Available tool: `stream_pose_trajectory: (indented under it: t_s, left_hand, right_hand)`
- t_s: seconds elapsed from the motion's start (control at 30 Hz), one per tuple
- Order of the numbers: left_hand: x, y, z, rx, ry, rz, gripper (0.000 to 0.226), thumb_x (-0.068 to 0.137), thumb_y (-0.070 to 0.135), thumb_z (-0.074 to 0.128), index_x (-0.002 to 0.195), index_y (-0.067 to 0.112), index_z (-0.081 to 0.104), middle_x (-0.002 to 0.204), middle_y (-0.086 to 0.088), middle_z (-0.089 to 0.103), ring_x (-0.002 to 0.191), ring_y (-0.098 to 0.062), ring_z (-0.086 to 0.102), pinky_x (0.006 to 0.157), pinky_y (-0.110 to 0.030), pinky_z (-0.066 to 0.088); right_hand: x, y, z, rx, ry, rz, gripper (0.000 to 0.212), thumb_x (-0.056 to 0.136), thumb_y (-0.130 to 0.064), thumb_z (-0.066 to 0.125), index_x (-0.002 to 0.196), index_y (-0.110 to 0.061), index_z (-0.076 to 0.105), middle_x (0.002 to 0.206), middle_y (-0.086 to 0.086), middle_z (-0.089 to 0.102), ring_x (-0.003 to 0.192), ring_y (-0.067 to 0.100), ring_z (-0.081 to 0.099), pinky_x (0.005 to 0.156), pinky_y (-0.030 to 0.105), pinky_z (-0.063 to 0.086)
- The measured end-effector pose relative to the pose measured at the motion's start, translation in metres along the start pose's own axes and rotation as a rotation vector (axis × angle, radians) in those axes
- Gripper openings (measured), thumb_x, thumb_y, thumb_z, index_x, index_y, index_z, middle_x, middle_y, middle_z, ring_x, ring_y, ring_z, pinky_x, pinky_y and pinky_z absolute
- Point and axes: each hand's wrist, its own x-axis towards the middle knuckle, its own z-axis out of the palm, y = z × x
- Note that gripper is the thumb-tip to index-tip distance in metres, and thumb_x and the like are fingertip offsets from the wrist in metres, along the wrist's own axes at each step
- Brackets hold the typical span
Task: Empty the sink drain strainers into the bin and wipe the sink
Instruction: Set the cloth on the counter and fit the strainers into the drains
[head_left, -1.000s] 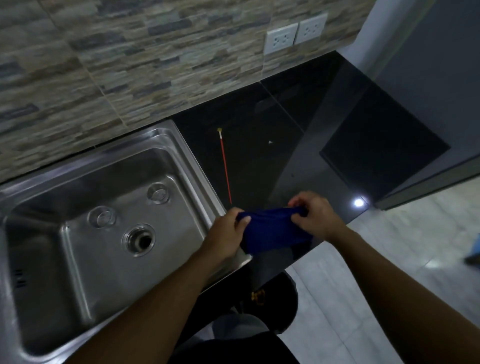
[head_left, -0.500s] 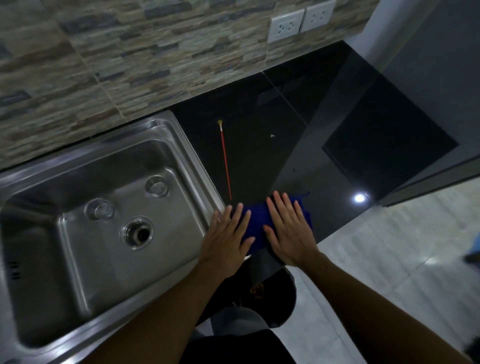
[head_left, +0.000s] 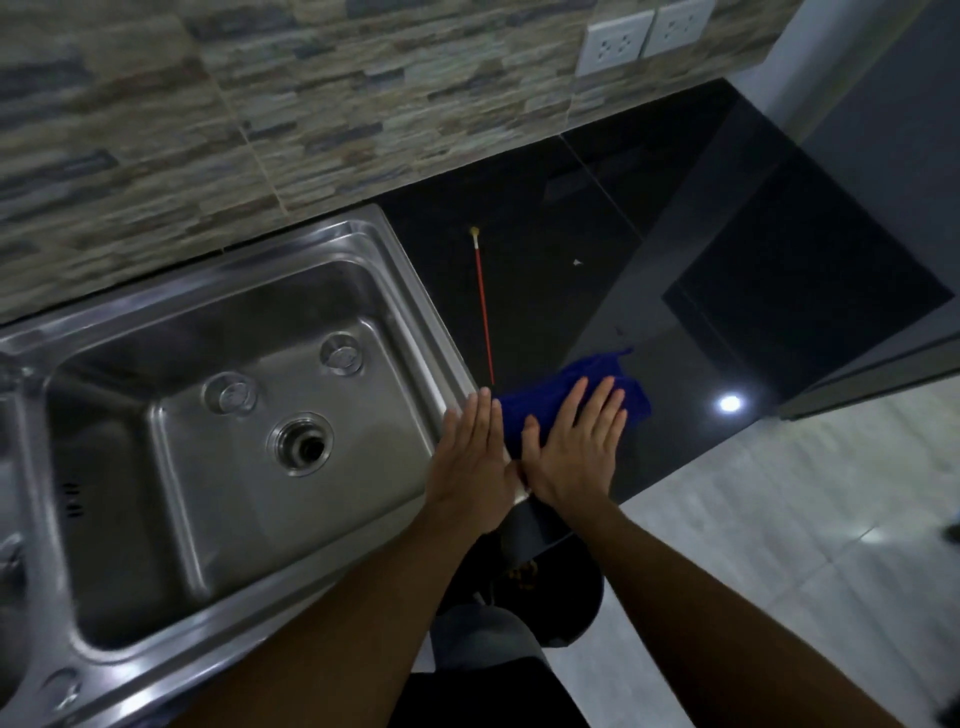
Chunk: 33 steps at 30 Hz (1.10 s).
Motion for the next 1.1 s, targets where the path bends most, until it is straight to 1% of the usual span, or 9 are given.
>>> stream_pose_trajectory:
  t_s: [0.13, 0.27, 0.4, 0.47, 0.57, 0.8, 0.9, 1.03, 1.1]
  left_hand:
    - [-0.022, -0.06, -0.008, -0.024, 0.066, -0.034, 0.071, 0.104, 0.041, 0.024, 0.16, 0.004, 0.005, 0.171, -0.014, 0.002, 0.159, -0.028, 0.0, 0.128, -0.05, 0.001]
    - [-0.054, -0.142, -0.016, -0.046, 0.094, -0.144, 0.067, 0.103, 0.038, 0.026, 0.16, 0.005, 0.015, 0.17, -0.015, 0.011, 0.159, -0.029, 0.007, 0.127, -0.048, 0.003]
    - [-0.089, -0.217, -0.019, -0.129, 0.149, -0.292, 0.059, 0.103, 0.03, 0.04, 0.155, 0.006, 0.029, 0.165, -0.015, 0.027, 0.156, -0.029, 0.019, 0.127, -0.049, 0.014]
    - [-0.11, -0.253, -0.016, -0.125, 0.161, -0.328, 0.059, 0.102, 0.027, 0.042, 0.156, 0.005, 0.029, 0.165, -0.016, 0.028, 0.155, -0.03, 0.02, 0.128, -0.049, 0.01]
    - [-0.144, -0.31, -0.006, -0.107, 0.181, -0.381, 0.059, 0.1, 0.023, 0.048, 0.152, -0.002, 0.036, 0.16, -0.023, 0.034, 0.154, -0.036, 0.025, 0.127, -0.052, 0.01]
    - [-0.186, -0.407, 0.026, -0.179, 0.239, -0.464, 0.071, 0.099, 0.041, 0.024, 0.157, 0.0, 0.023, 0.164, -0.025, 0.024, 0.154, -0.04, 0.021, 0.125, -0.055, 0.018]
    - [-0.184, -0.409, 0.045, -0.235, 0.264, -0.474, 0.073, 0.1, 0.042, 0.024, 0.159, 0.0, 0.014, 0.167, -0.024, 0.014, 0.156, -0.038, 0.012, 0.127, -0.054, 0.017]
    - [-0.177, -0.402, 0.06, -0.218, 0.378, -0.541, 0.07, 0.102, 0.04, 0.027, 0.16, 0.002, 0.015, 0.167, -0.023, 0.016, 0.157, -0.036, 0.014, 0.127, -0.051, 0.016]
    - [-0.174, -0.404, 0.066, -0.212, 0.419, -0.558, 0.068, 0.102, 0.037, 0.029, 0.159, 0.002, 0.018, 0.167, -0.022, 0.018, 0.157, -0.035, 0.015, 0.128, -0.05, 0.015]
  right_hand:
    - [0.003, 0.0, -0.001, -0.085, -0.019, -0.004, 0.088, 0.097, -0.063, 0.018, 0.158, -0.005, -0.006, 0.163, 0.024, -0.015, 0.152, 0.04, -0.012, 0.125, 0.053, 0.0]
    - [-0.002, -0.02, -0.004, -0.074, 0.027, -0.023, 0.085, 0.095, -0.052, 0.028, 0.158, -0.003, -0.001, 0.163, 0.026, -0.007, 0.153, 0.04, -0.007, 0.125, 0.053, 0.003]
    - [-0.024, -0.08, 0.002, -0.042, 0.032, -0.329, 0.077, 0.095, -0.042, 0.033, 0.158, -0.005, 0.007, 0.165, 0.019, -0.001, 0.154, 0.033, -0.001, 0.125, 0.046, 0.004]
    - [-0.038, -0.117, 0.012, 0.014, -0.055, -0.47, 0.073, 0.096, -0.037, 0.035, 0.158, -0.006, 0.013, 0.166, 0.015, 0.004, 0.155, 0.028, 0.001, 0.126, 0.042, 0.006]
    - [-0.053, -0.169, 0.029, 0.121, -0.236, -0.542, 0.068, 0.096, -0.022, 0.048, 0.158, -0.011, 0.021, 0.167, 0.009, 0.011, 0.154, 0.024, 0.009, 0.125, 0.034, 0.01]
    - [-0.049, -0.251, 0.068, 0.11, -0.346, -0.463, 0.063, 0.097, -0.019, 0.051, 0.156, -0.011, 0.028, 0.162, 0.008, 0.029, 0.15, 0.021, 0.027, 0.121, 0.031, 0.022]
    - [-0.028, -0.269, 0.083, 0.089, -0.381, -0.411, 0.065, 0.097, -0.024, 0.053, 0.155, -0.01, 0.027, 0.16, 0.011, 0.031, 0.148, 0.025, 0.03, 0.121, 0.034, 0.026]
    - [0.022, -0.288, 0.105, 0.027, -0.381, -0.362, 0.069, 0.091, -0.023, 0.057, 0.153, -0.008, 0.029, 0.151, 0.017, 0.041, 0.138, 0.034, 0.043, 0.113, 0.039, 0.038]
    - [0.049, -0.295, 0.118, -0.014, -0.343, -0.352, 0.076, 0.089, -0.024, 0.059, 0.154, -0.007, 0.024, 0.151, 0.019, 0.039, 0.137, 0.036, 0.042, 0.113, 0.04, 0.039]
